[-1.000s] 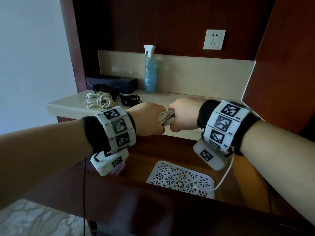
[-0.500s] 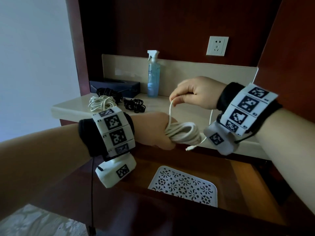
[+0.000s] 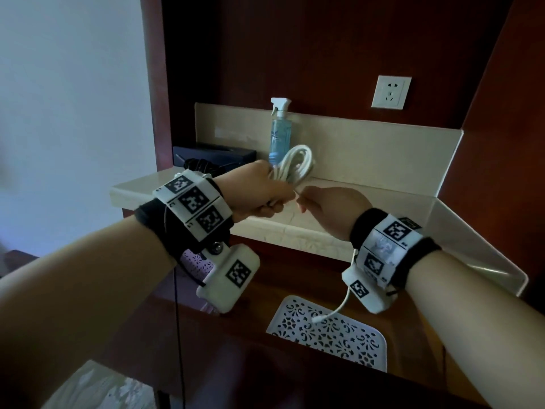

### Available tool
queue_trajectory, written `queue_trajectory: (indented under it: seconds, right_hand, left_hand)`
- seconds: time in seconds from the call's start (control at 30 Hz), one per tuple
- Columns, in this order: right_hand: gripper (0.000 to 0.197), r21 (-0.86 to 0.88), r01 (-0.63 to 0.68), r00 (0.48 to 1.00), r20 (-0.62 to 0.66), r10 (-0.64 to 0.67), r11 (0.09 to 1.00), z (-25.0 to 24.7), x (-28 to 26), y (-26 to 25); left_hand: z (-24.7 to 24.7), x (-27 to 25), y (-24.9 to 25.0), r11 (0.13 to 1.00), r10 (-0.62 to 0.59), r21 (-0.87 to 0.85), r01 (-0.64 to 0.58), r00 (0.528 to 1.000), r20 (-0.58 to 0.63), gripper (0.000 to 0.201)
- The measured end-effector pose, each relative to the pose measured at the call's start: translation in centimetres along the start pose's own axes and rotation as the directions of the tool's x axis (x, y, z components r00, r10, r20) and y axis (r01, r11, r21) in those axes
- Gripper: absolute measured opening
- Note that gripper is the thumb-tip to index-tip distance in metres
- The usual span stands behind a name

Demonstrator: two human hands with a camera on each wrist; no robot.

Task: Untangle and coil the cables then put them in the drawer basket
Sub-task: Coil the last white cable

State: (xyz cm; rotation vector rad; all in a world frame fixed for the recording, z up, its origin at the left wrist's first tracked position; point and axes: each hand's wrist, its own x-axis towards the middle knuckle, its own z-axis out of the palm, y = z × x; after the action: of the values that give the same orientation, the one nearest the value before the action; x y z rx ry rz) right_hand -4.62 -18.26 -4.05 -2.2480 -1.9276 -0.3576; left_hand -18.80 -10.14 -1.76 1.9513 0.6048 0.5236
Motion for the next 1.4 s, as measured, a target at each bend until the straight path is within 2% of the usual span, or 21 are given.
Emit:
queue_trajectory:
  seconds: [0.1,0.2,0.27,0.33,0.4,0.47,0.53,0.57,0.67,0.73,0.8,0.87,0.93,0.97,1.03,1.1,1.13,1.2,1.27,1.33,1.4]
  right_hand:
    - [0.027,-0.265,0.093,0.994,-0.036,-0.107,0.960,-0.1,-0.8,-1.0]
    - [0.021,-0.500,0.225,0.961,-0.030,-0.276,0.836,-0.7,-1.8,-2.2]
    - [0.017,-0.586,0.269,0.945,0.008,-0.327,0.764,-1.9,-2.2,-3.1]
    - [0.019,-0.636,0.301,0.930,0.031,-0.366,0.710,-3.4,-2.1,-3.7]
    - [0.022,-0.638,0.324,0.922,0.048,-0.384,0.699,-5.1,-1.5,-3.4]
    - [0.027,-0.582,0.292,0.940,0.027,-0.341,0.759,-6.7,-1.0,-2.3]
    - [0.030,-0.498,0.278,0.947,0.000,-0.320,0.821,-7.7,-0.6,-1.0]
    - [0.029,-0.445,0.279,0.949,-0.007,-0.315,0.851,-8.0,-0.5,-0.5]
    - [0.020,-0.242,0.238,0.968,-0.021,-0.250,0.941,-8.0,-0.2,0.6]
    - [0.020,-0.085,0.171,0.985,-0.010,-0.172,0.982,-7.6,-0.1,1.1]
    - [0.027,0.150,0.107,0.994,-0.046,-0.101,0.983,-7.0,-0.3,1.4]
    - [0.022,0.270,0.072,0.995,-0.087,-0.050,0.960,-5.8,0.0,1.8]
    - [0.018,0.241,-0.003,0.993,-0.112,0.031,0.971,-4.2,0.2,1.7]
    - [0.021,0.249,-0.010,0.991,-0.129,0.043,0.968,-3.5,0.3,1.5]
    - [0.033,0.258,0.001,0.987,-0.156,0.041,0.966,-2.2,0.2,0.7]
    - [0.030,0.219,-0.002,0.987,-0.154,0.036,0.976,-1.3,0.1,0.2]
    - [0.026,0.166,-0.012,0.992,-0.124,0.032,0.986,-1.1,-0.2,0.1]
    - [0.025,0.022,-0.003,0.997,-0.081,0.004,1.000,-0.9,-0.7,0.0]
    - [0.028,-0.171,0.044,0.993,-0.104,-0.062,0.984,-1.1,-1.1,-0.3]
    - [0.029,-0.394,0.109,0.976,-0.133,-0.174,0.913,-1.4,-1.2,-0.4]
    - [0.025,-0.499,0.158,0.955,-0.141,-0.260,0.852,-1.7,-1.4,-0.1]
  left_hand:
    - [0.0,1.1,-0.8,0.954,0.026,0.297,0.031,0.982,-0.187,0.023]
    - [0.5,1.7,-1.7,0.812,0.077,0.579,0.074,0.970,-0.232,0.038]
    - [1.0,2.1,-2.2,0.716,0.112,0.697,0.049,0.977,-0.184,0.040]
    - [1.8,2.4,-2.4,0.641,0.107,0.768,-0.006,0.991,-0.081,0.026]
    - [2.4,2.3,-2.1,0.577,0.072,0.814,-0.069,0.997,0.033,0.022]
    - [2.9,1.7,-1.8,0.597,0.079,0.795,-0.106,0.994,0.073,0.024]
    - [3.2,1.1,-1.5,0.662,0.113,0.737,-0.137,0.990,0.082,0.044]
    - [3.4,0.8,-1.4,0.674,0.140,0.720,-0.167,0.985,0.098,0.048]
    - [3.6,-0.2,-1.1,0.663,0.195,0.702,-0.260,0.965,0.173,0.046]
    - [3.6,-0.8,-0.9,0.690,0.236,0.655,-0.309,0.951,0.200,0.045]
    - [3.3,-1.4,-0.7,0.749,0.298,0.576,-0.327,0.943,0.148,0.045]
    - [2.7,-1.7,-0.2,0.809,0.371,0.479,-0.341,0.928,0.034,0.041]
    - [2.2,-1.6,0.4,0.856,0.408,0.375,-0.356,0.910,-0.067,0.042]
    - [2.0,-1.4,0.5,0.883,0.404,0.306,-0.357,0.909,-0.106,0.042]
    - [1.6,-0.6,0.5,0.943,0.328,0.120,-0.311,0.930,-0.168,0.043]
    - [0.8,0.5,0.1,0.967,0.244,-0.014,-0.254,0.945,-0.217,0.046]
    - [0.4,1.0,-0.2,0.971,0.230,-0.012,-0.239,0.945,-0.232,0.046]
    - [-0.3,1.9,-1.0,0.967,0.248,0.119,-0.226,0.942,-0.228,0.044]
    - [-0.4,2.3,-1.7,0.931,0.281,0.295,-0.217,0.940,-0.195,0.043]
    - [-0.2,2.7,-2.1,0.880,0.288,0.435,-0.190,0.942,-0.172,0.044]
    - [-0.2,2.8,-2.4,0.816,0.264,0.559,-0.144,0.954,-0.140,0.045]
